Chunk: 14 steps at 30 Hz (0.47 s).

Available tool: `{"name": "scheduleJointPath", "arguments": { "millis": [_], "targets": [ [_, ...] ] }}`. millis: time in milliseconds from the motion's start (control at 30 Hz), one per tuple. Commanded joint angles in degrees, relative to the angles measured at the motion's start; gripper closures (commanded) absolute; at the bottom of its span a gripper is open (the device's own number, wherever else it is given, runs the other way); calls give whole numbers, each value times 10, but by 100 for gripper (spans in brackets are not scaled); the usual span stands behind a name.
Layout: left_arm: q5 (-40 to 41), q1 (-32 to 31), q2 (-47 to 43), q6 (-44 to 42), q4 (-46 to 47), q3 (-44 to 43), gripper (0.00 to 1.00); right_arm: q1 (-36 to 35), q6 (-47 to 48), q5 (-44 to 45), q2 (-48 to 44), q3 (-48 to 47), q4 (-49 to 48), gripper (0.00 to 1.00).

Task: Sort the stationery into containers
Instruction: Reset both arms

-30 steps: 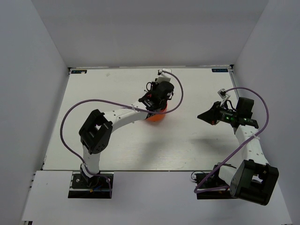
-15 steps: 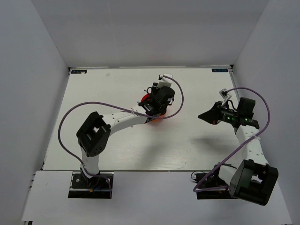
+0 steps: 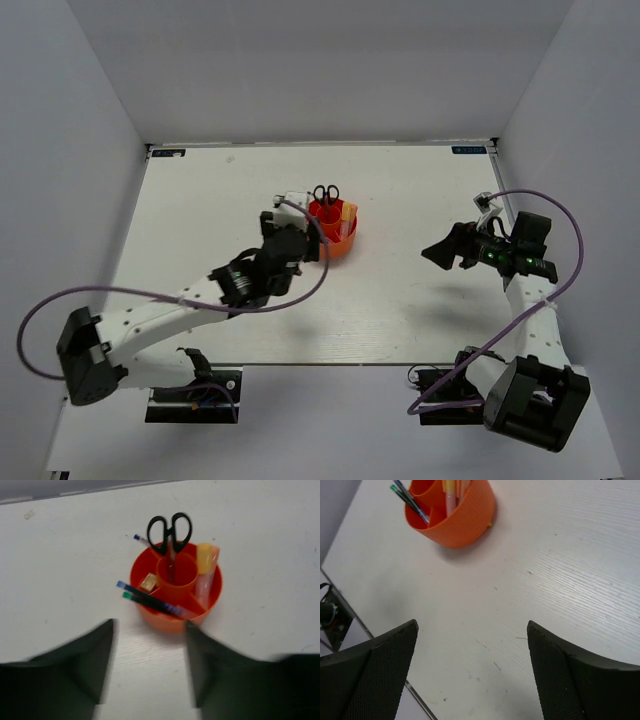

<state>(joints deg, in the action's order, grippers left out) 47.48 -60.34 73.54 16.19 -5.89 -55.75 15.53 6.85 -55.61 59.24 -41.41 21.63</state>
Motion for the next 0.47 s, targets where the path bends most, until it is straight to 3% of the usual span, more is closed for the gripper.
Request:
{"name": "scheduleJointPath", "arguments": {
  "millis": [0, 67, 100, 167, 200, 233, 333, 433],
  "targets": [
    [-89, 40, -117, 50, -116, 40, 19, 2, 16, 85, -32, -20, 31, 9],
    [-221, 93, -168, 75, -186, 69, 0, 0, 8, 117, -40, -18, 33, 9],
    [-254, 166, -183, 85, -236, 73, 0, -1, -1, 146, -47, -17, 35, 9],
    [-377, 217, -226, 90, -293, 87, 0, -2, -53, 196, -59, -12, 32, 9],
    [-403, 289, -249, 86, -313, 105, 0, -1, -62, 231, -83, -3, 12, 9],
    [-473, 310, -269, 75, -316, 127, 0, -1, -65, 245, -92, 5, 4, 9],
    [-581, 402, -314, 68, -310, 181, 0, -3, -73, 250, -136, 40, -25, 9],
    [-648, 472, -328, 65, -303, 208, 0, 0, -73, 250, -156, 52, -28, 9]
  ]
}}
